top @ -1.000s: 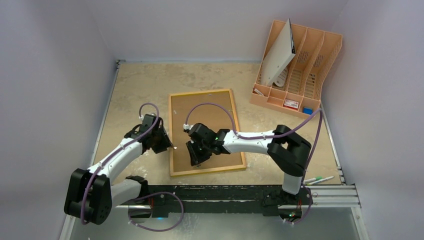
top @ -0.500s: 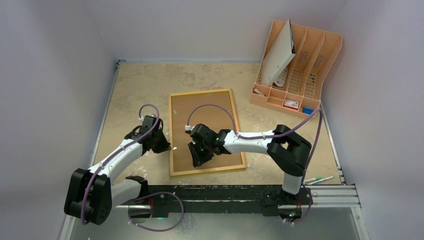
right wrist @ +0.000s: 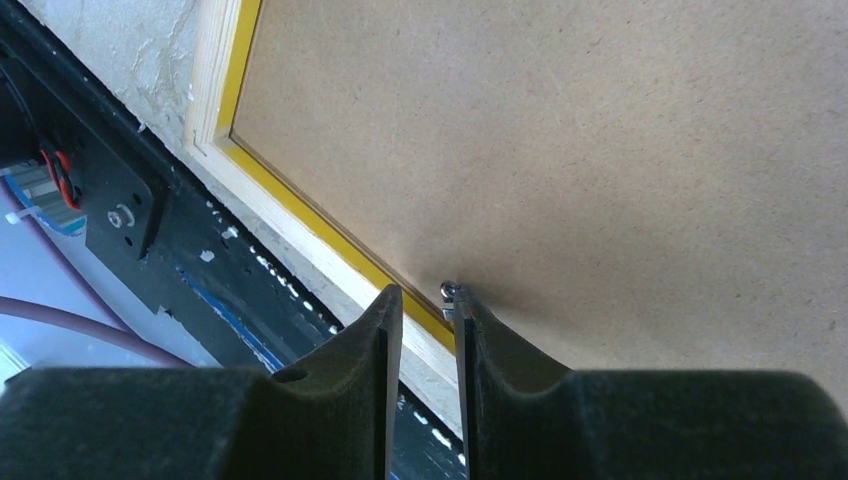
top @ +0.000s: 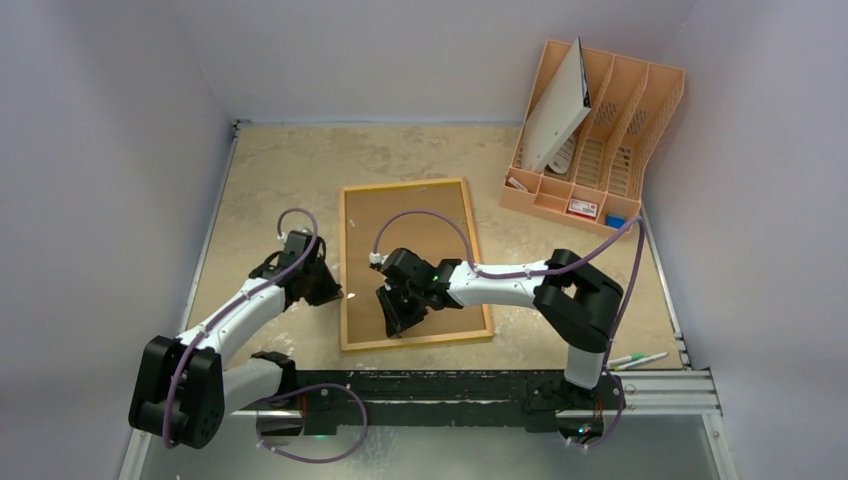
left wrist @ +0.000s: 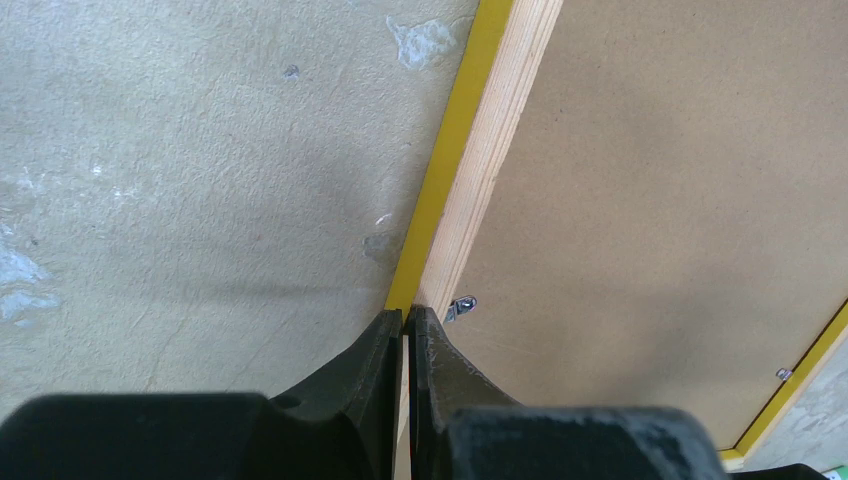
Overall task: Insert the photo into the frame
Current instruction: Install the photo frame at the center of the board.
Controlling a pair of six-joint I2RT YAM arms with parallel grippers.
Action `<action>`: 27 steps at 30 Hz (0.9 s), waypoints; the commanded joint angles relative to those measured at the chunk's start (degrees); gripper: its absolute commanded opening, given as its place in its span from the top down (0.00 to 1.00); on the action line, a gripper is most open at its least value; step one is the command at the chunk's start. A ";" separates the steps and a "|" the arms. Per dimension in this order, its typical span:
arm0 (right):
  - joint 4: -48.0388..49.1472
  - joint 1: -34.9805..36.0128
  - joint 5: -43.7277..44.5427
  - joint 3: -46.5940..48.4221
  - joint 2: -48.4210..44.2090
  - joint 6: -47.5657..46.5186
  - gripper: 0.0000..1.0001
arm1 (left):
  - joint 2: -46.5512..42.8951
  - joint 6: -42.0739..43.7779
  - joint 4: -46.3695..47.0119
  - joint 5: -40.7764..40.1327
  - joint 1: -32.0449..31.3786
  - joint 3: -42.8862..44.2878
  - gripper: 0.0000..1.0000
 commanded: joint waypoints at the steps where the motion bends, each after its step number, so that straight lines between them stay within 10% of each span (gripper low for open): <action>1: -2.33 0.22 -3.42 -1.25 -0.91 -1.12 0.73 | 1.87 -1.31 1.28 0.12 0.10 -1.91 0.91; 21: 0.36 0.11 -7.26 -0.75 0.99 1.87 0.71 | 0.26 -2.33 1.45 1.53 0.10 -3.65 0.90; 27: -2.74 -0.24 2.21 -0.67 -3.45 4.83 0.66 | -2.26 -2.00 -1.23 1.51 0.10 -1.38 0.68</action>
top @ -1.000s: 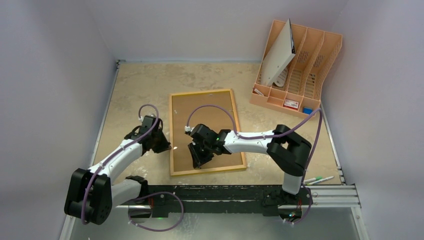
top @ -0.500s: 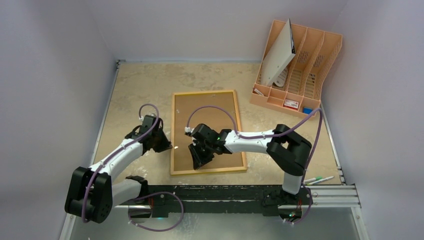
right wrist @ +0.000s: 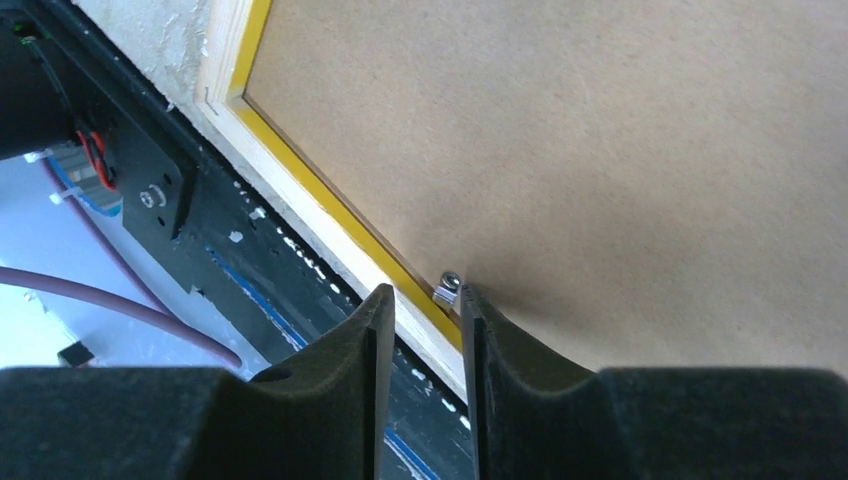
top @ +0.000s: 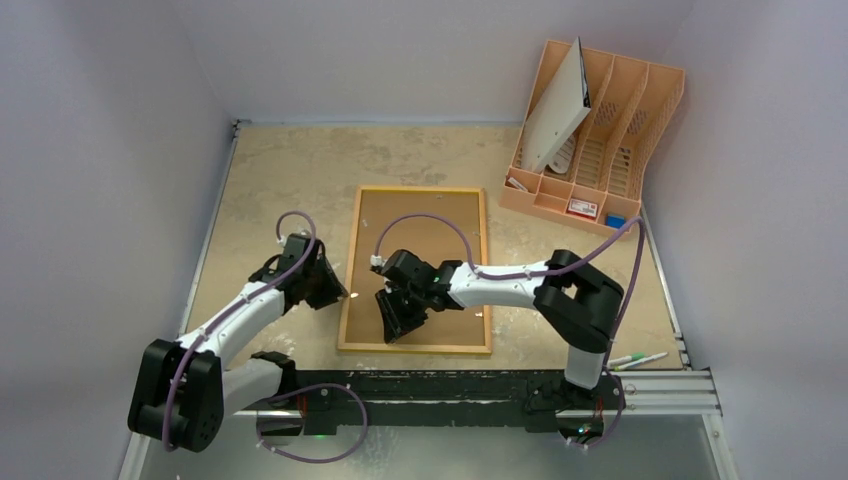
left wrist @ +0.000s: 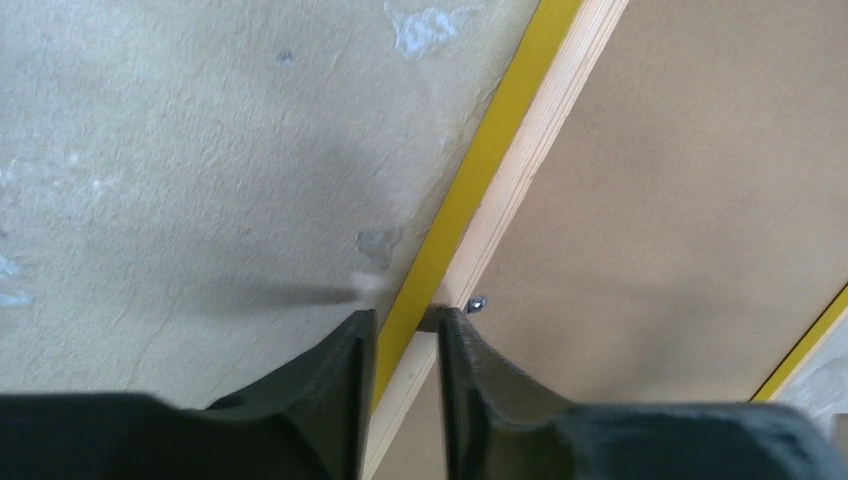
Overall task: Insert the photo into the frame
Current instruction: Install the photo frame at the center of the board.
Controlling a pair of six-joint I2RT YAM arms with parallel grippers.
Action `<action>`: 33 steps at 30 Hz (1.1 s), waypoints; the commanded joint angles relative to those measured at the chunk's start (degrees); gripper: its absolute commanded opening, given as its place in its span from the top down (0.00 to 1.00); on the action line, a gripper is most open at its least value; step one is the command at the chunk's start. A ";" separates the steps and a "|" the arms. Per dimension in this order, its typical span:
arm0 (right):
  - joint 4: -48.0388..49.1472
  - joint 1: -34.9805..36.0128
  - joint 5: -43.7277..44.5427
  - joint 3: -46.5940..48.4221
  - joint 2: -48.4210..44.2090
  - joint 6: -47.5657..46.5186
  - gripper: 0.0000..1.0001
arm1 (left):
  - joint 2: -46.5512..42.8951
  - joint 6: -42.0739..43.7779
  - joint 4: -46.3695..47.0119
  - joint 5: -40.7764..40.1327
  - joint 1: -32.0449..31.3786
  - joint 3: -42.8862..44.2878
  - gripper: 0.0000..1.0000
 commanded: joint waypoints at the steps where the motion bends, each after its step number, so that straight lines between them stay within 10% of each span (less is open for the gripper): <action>1: -4.06 0.11 7.62 -0.20 -4.68 2.96 0.65 | -2.21 -0.27 -4.33 0.17 0.02 0.55 0.62; 11: 0.31 0.00 2.61 -4.33 -4.67 2.85 0.61 | -0.77 0.70 -4.90 4.53 0.02 -0.45 0.48; 22: 3.78 0.00 -9.30 -5.53 -2.51 0.90 0.63 | 2.03 -0.97 -2.13 7.44 0.02 -1.54 0.81; 33: 7.37 -0.05 -11.09 -4.06 0.97 1.68 0.64 | -0.05 -3.72 -0.01 8.80 0.02 -4.21 0.84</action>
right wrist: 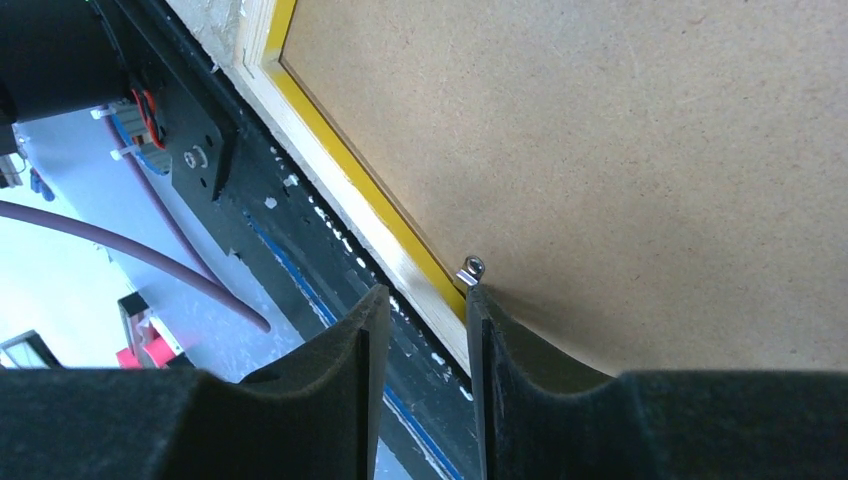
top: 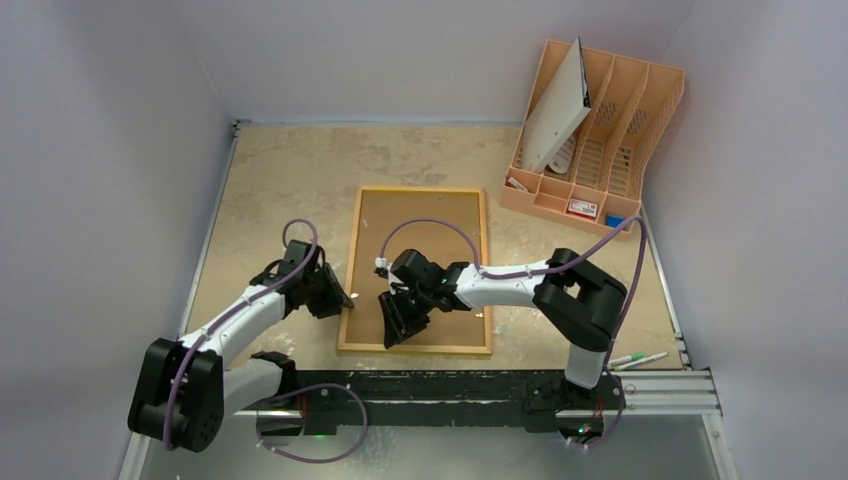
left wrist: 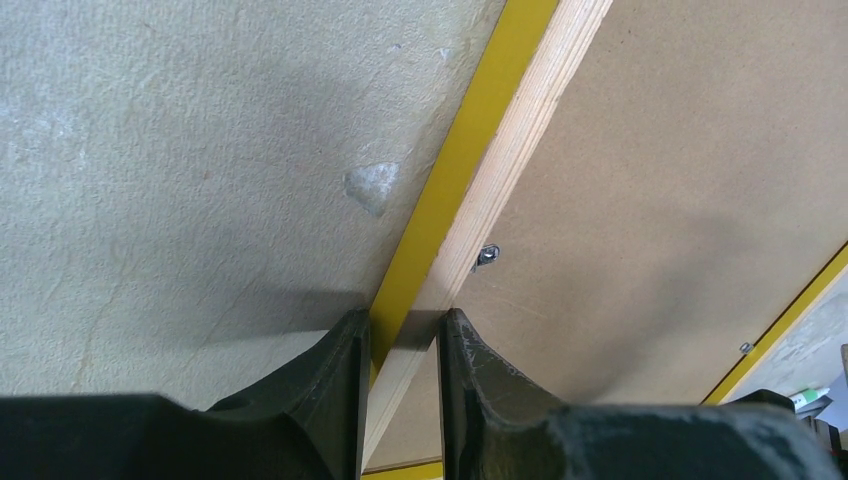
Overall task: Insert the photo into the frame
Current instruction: Install the photo frame at the center of the board.
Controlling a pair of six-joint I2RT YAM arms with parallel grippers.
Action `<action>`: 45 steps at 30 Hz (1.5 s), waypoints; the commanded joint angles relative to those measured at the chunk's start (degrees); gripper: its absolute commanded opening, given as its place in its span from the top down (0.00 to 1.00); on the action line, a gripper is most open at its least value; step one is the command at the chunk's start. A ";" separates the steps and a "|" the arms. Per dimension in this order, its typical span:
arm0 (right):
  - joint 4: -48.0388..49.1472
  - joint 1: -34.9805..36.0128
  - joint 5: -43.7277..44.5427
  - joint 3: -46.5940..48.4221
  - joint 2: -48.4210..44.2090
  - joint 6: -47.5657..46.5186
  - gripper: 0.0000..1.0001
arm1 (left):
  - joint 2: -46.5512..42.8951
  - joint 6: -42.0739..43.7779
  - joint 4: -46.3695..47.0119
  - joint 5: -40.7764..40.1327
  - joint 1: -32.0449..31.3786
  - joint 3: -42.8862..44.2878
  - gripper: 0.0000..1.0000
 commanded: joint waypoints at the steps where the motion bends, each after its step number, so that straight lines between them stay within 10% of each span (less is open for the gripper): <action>1: 1.90 1.17 -3.72 0.42 1.95 -0.03 0.63 | -0.17 -4.02 1.61 1.85 0.02 -2.06 0.84; 19: 10.53 -3.38 -12.03 -3.68 1.82 -0.23 0.61 | -2.35 -12.57 5.94 5.33 0.02 -6.21 0.84; 26: -3.45 -7.29 6.27 0.53 -4.84 -3.95 0.54 | -3.72 -11.69 2.06 3.71 0.02 -5.70 0.78; 31: -3.99 -13.86 13.68 2.85 -9.82 -3.19 0.44 | -2.45 -6.73 -0.84 -0.57 0.02 -0.13 0.56; 37: -1.92 -18.02 13.31 12.22 -2.27 -1.86 0.46 | 1.13 -2.47 2.39 -3.16 0.17 5.85 0.40; 45: 2.64 -19.15 8.09 29.46 13.99 2.70 0.55 | 11.39 -0.37 6.62 -4.91 1.50 11.94 0.44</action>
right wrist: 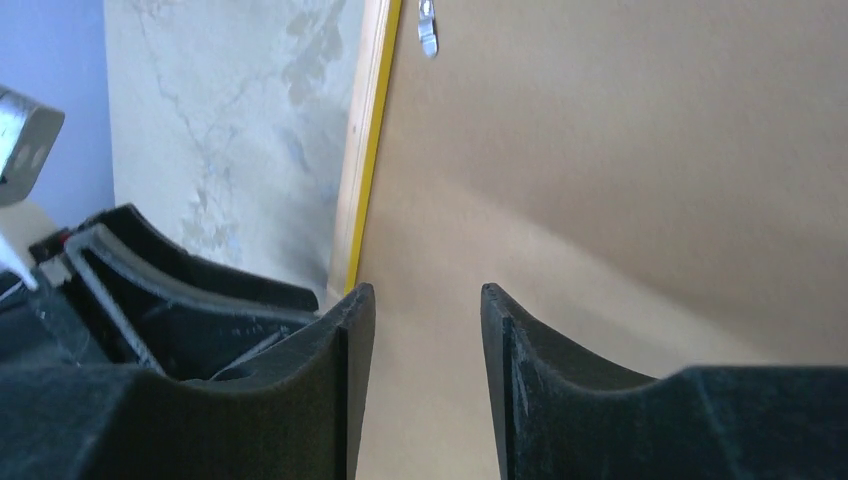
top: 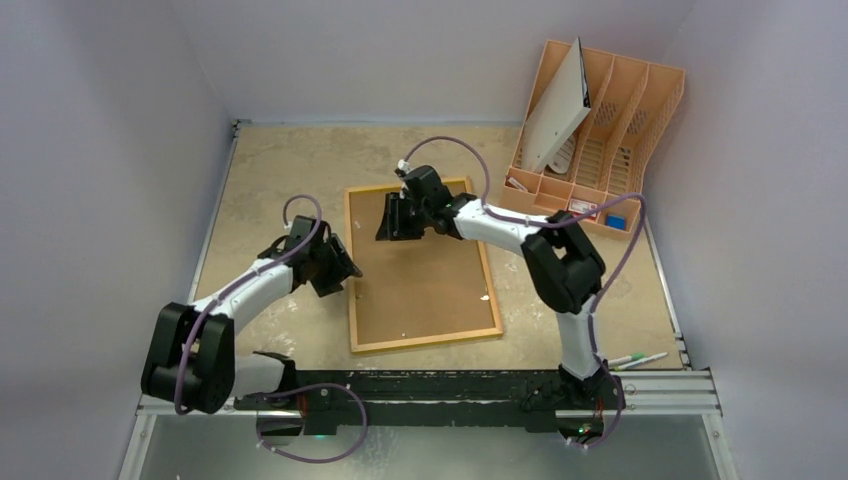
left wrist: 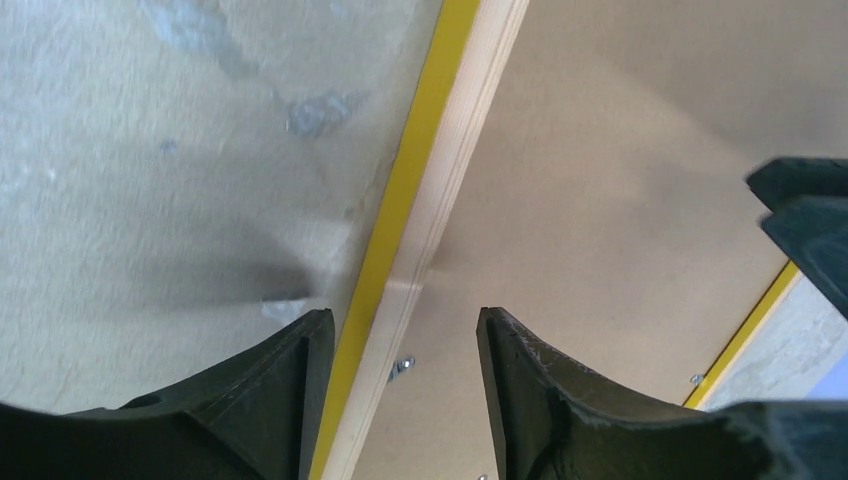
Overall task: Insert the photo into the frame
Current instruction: Install the photo frame at the center of the board.
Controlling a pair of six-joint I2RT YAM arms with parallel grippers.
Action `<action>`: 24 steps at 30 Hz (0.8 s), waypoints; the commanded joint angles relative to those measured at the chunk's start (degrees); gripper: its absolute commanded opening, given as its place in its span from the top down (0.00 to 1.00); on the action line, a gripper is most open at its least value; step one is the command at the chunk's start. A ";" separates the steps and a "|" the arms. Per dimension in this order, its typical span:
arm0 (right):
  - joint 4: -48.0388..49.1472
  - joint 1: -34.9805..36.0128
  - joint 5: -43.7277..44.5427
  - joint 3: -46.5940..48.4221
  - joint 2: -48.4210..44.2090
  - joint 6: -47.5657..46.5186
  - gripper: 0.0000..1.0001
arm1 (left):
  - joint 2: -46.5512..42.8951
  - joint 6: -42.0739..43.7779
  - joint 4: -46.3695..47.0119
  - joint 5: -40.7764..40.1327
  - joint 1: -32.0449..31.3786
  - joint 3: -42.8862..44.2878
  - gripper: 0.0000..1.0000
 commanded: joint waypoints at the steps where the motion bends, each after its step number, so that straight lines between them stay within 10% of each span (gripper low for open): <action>1: 2.45 -0.52 -2.76 8.37 6.31 3.24 0.55 | 4.74 2.91 3.81 -1.48 1.40 4.08 0.45; 24: 11.90 -0.62 -0.13 21.52 24.54 10.95 0.66 | 13.00 11.97 1.17 2.55 3.74 7.49 0.71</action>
